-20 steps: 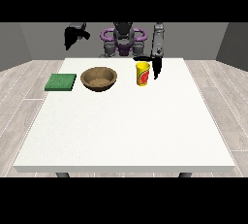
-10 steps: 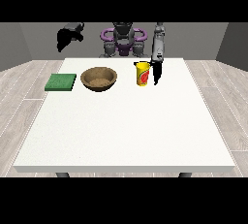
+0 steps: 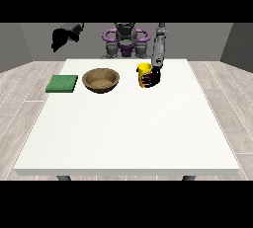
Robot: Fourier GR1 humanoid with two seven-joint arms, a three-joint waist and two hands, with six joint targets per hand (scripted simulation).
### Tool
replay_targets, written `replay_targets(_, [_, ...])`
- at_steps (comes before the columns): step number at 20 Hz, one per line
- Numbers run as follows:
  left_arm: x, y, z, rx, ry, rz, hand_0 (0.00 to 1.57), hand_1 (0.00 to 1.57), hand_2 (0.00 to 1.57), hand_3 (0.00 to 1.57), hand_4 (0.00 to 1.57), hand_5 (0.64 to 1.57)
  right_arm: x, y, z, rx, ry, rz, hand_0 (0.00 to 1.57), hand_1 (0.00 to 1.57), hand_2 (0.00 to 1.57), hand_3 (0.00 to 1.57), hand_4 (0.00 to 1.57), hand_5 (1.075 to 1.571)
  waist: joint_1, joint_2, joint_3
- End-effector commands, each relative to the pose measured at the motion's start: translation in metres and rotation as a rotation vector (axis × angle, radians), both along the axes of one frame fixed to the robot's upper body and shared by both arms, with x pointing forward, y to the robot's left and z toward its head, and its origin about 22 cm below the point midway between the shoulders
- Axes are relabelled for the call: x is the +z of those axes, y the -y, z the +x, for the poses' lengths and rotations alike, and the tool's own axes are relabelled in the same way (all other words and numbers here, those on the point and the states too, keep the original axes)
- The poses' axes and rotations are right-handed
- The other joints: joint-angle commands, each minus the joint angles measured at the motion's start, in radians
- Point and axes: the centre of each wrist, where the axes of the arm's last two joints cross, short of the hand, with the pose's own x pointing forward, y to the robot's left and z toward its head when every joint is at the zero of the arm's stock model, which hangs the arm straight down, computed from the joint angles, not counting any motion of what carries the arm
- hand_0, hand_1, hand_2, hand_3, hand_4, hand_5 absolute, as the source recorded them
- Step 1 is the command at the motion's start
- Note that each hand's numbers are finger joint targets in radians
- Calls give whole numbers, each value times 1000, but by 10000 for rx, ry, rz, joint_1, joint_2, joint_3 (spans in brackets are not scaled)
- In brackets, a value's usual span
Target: Pick the cup and pour the ball into the bowl, then pick the bowl and place it on the pad
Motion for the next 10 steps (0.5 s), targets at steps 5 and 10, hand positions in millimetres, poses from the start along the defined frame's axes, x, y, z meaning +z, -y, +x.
replay_targets(5, [-4,8,3,13,-386,451,1335,1335,1571,1571,1287,1198,-10,34,-2,-398,-535,41,0,0,403,646,579,1570,177,-562,-5])
replay_targets(10, [15,31,14,-234,-612,1025,1348,1348,1571,1571,1325,1159,-53,54,-8,-950,-1706,174,0,0,396,674,584,1570,510,-1607,1])
